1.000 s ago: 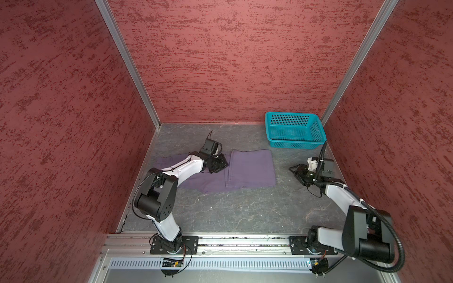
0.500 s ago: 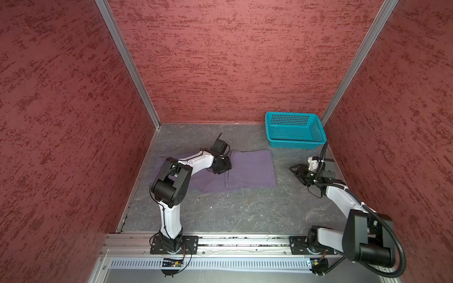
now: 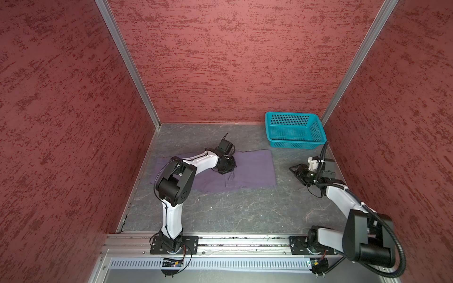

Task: Fold and stack the trousers
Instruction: Smooth out the trousers at the center of the table.

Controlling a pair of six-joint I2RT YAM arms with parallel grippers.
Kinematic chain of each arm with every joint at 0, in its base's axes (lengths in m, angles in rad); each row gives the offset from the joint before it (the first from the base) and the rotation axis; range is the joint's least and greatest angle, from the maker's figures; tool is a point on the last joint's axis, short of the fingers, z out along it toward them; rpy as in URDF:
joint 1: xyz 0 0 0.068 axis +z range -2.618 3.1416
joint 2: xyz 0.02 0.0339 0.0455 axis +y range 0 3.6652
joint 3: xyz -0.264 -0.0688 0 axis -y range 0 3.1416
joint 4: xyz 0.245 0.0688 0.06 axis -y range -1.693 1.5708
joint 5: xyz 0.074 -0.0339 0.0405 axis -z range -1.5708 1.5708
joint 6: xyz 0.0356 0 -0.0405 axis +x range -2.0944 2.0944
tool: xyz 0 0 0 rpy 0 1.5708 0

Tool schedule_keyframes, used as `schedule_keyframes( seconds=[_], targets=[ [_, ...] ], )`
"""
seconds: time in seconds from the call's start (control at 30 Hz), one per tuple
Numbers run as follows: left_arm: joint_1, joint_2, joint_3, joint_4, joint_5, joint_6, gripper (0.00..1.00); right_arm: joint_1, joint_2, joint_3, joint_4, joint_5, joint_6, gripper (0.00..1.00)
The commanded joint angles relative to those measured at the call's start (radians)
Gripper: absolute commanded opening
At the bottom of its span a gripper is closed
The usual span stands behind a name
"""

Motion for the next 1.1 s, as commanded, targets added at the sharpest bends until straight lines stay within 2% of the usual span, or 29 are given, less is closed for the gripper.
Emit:
schedule_keyframes(
  seconds=[0.0,0.43,0.67,0.77,0.8,0.83,0.97,1.07],
  targets=[
    [0.001,-0.023,0.026,-0.019,0.009,0.007,0.00,-0.007,-0.003,-0.011,0.006,-0.005,-0.006,0.54],
    [0.004,-0.209,0.019,-0.181,-0.011,-0.010,0.00,-0.007,-0.004,-0.031,0.021,-0.012,-0.005,0.53],
    [-0.042,-0.137,-0.025,-0.180,0.010,-0.054,0.01,-0.007,0.002,-0.033,0.035,-0.016,0.002,0.53],
    [-0.040,-0.085,-0.015,-0.204,0.023,-0.060,0.40,-0.006,0.003,-0.033,0.031,-0.020,0.001,0.53],
    [-0.038,-0.082,-0.011,-0.214,0.019,-0.060,0.48,-0.006,-0.001,-0.032,0.028,-0.018,-0.002,0.53],
    [-0.036,-0.085,-0.012,-0.217,0.013,-0.061,0.52,-0.007,-0.003,-0.032,0.022,-0.016,-0.006,0.53],
    [-0.026,-0.141,-0.023,-0.235,-0.024,-0.059,0.53,-0.007,-0.007,-0.032,0.011,-0.004,-0.018,0.54],
    [-0.025,-0.173,-0.045,-0.236,-0.034,-0.059,0.40,-0.006,0.005,-0.034,0.021,-0.009,-0.016,0.54]
  ],
)
